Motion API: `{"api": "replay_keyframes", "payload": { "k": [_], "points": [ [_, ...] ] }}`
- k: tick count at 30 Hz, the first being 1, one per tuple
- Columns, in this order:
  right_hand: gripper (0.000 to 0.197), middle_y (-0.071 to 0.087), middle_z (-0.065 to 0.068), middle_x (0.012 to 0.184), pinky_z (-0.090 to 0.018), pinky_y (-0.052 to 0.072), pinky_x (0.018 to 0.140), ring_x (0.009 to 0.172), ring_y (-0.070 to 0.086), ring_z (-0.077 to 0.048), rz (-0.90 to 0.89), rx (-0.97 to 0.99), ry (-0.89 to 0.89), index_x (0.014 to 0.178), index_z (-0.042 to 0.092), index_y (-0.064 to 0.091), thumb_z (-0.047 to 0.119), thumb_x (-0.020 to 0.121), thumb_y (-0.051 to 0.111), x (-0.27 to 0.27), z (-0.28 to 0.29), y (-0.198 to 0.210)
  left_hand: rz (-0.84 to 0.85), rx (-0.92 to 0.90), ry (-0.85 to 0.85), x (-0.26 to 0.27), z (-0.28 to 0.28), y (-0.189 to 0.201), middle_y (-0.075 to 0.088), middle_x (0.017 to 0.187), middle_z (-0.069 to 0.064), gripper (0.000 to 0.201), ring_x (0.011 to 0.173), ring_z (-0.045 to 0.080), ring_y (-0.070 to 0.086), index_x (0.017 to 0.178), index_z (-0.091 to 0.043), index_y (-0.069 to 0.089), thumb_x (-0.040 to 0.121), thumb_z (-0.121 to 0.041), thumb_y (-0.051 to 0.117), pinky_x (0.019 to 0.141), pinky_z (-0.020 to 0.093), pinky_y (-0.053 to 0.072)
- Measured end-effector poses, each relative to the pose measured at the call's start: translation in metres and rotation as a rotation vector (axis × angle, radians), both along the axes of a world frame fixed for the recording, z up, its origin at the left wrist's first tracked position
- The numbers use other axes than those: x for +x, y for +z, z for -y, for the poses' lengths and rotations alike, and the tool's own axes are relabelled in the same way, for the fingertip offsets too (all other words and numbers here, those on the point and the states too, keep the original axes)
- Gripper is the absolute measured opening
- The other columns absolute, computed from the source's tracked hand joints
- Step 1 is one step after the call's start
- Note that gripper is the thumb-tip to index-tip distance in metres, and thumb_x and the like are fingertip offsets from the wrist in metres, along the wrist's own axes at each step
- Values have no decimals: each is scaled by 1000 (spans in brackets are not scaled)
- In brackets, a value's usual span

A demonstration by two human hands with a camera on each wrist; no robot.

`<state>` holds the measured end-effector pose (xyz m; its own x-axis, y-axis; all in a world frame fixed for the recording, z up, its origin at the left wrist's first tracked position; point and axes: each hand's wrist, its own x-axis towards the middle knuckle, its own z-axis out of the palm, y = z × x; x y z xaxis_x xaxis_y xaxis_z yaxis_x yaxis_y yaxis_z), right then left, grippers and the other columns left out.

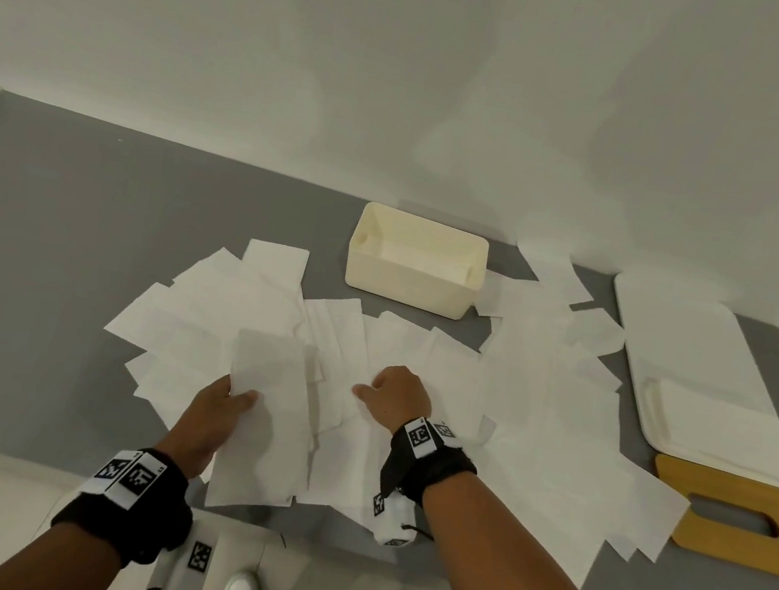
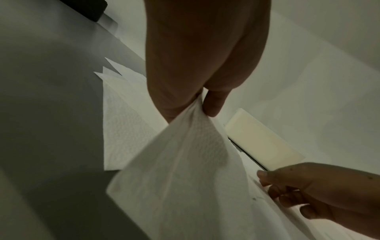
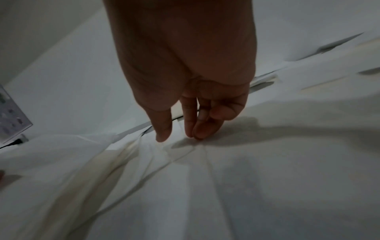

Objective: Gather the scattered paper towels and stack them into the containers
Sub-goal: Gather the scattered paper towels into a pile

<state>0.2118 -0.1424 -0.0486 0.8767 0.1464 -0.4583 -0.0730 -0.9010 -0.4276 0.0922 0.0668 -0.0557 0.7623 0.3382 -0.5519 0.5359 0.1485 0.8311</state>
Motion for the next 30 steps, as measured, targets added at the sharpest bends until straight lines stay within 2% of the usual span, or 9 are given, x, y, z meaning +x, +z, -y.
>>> {"api": "replay_keyframes", "payload": {
  "k": [6,13,17,20,22,23,25,28,30],
  "points": [
    [25,71,-8,101,-28,50,75,94,66,-26,-10,-32,-55,98,6,70,25,83,62,-1,-19,-6,-27,17,-4,-7,2,-2,67,114,16,25,103,35,63,120,-7,59,98,-10,48,90,46,52],
    [28,62,-8,119,-29,46,90,111,59,-25,68,44,-163,113,8,60,13,86,62,-3,-19,-7,-34,8,-27,-9,4,1,67,111,14,24,96,31,63,119,-8,59,99,-8,46,79,38,52],
    [28,64,-12,114,-28,48,88,106,61,-27,27,90,-170,111,0,61,6,84,59,-3,-21,0,-34,-2,-33,-9,5,1,67,110,14,24,92,29,64,118,-7,59,99,-8,46,72,36,52],
    [10,65,-12,89,-25,48,71,83,63,-25,8,118,-178,86,-1,63,7,82,60,-2,-15,8,-25,-8,-39,-9,5,2,67,109,13,24,90,28,64,119,-7,59,99,-8,45,72,35,52],
    [26,50,-5,62,-21,39,50,55,49,-17,-8,94,-194,58,6,46,10,79,60,0,-2,9,-23,-12,-41,-8,4,3,67,109,13,24,92,28,64,119,-8,59,99,-9,45,72,36,52],
    [34,44,-2,56,-21,33,45,50,42,-14,-30,73,-206,53,8,38,12,79,60,-1,7,8,-22,-15,-40,-8,3,2,67,110,13,24,93,29,64,119,-8,59,99,-9,45,74,36,53],
    [33,45,-1,56,-22,34,47,51,42,-14,-101,55,-237,54,10,40,16,80,58,-3,21,8,-25,-18,-38,-7,3,2,67,111,14,25,97,31,64,121,-8,59,99,-10,45,80,40,53],
    [31,51,-3,64,-27,42,63,63,51,-20,-181,84,-270,61,9,47,27,84,58,-7,27,7,-34,-18,-50,-6,7,1,66,114,15,26,103,34,63,122,-8,58,99,-11,46,91,47,52],
    [35,55,-2,72,-28,43,67,74,55,-21,-186,59,-220,74,6,56,39,84,62,-7,23,8,-43,-15,-65,-4,10,2,66,115,13,26,104,33,63,123,-10,57,99,-14,46,95,50,51]
  ]
}}
